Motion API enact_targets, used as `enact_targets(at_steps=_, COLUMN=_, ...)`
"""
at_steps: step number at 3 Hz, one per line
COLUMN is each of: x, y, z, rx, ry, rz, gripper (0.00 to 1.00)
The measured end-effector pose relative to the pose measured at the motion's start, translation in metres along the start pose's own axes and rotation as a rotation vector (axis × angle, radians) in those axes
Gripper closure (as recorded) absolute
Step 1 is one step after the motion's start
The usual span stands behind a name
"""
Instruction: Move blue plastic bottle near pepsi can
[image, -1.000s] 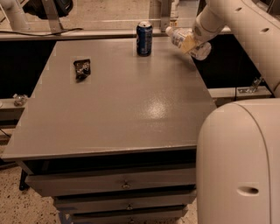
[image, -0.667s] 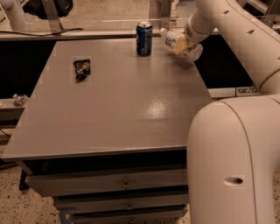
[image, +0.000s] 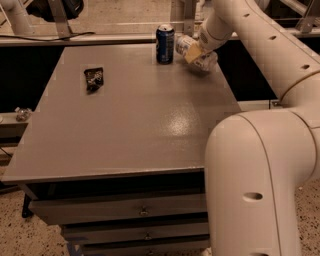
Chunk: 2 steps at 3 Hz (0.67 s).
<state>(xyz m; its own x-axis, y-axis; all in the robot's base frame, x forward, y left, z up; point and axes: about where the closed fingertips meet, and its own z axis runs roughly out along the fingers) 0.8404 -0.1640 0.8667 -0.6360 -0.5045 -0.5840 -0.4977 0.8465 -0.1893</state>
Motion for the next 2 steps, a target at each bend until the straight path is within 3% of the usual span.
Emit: enact_targets(at_steps=2, x=-0.0019, y=0.0135, z=0.0072, rx=-0.076, ry=0.006, rz=0.004, gripper=0.36)
